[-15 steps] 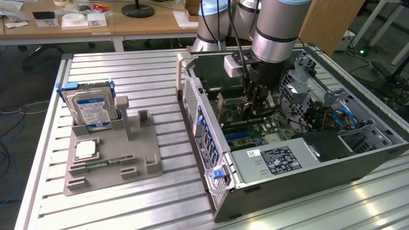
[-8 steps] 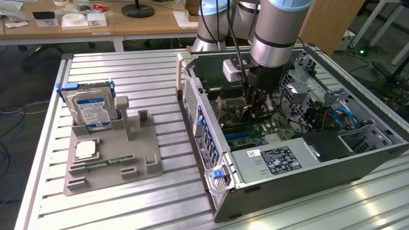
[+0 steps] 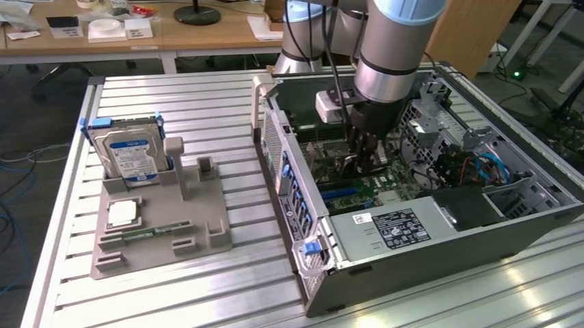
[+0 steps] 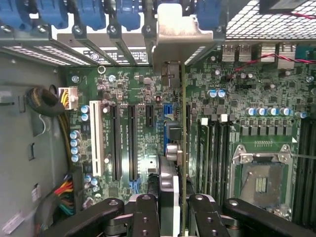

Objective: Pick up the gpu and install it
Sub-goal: 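Insert the gpu into the slot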

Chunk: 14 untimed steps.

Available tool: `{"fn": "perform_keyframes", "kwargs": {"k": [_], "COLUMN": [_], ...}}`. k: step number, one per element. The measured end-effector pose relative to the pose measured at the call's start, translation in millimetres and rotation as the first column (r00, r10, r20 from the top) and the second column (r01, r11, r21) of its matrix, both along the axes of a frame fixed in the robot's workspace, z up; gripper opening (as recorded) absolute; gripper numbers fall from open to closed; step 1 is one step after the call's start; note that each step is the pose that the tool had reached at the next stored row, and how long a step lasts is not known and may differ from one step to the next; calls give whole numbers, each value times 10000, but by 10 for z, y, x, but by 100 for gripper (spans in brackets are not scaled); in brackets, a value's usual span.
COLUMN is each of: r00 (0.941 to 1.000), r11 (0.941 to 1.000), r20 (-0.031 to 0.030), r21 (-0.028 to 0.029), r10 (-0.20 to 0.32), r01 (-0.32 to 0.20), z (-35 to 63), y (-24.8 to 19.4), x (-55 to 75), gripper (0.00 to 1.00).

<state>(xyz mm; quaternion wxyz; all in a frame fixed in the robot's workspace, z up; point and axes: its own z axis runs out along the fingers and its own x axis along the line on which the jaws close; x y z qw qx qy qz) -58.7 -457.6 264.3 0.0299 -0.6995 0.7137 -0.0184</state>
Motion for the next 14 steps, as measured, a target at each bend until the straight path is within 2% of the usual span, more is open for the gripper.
{"fn": "perform_keyframes", "kwargs": {"k": [5, 14], "r00": [10000, 10000], "r11": [10000, 10000], "r20": [0, 10], "r21": [1, -1], "r10": [0, -1], "r01": [0, 1], "z": [-90, -111], "y": [0, 0], "x": [-28, -31], "gripper": [28, 28]}}
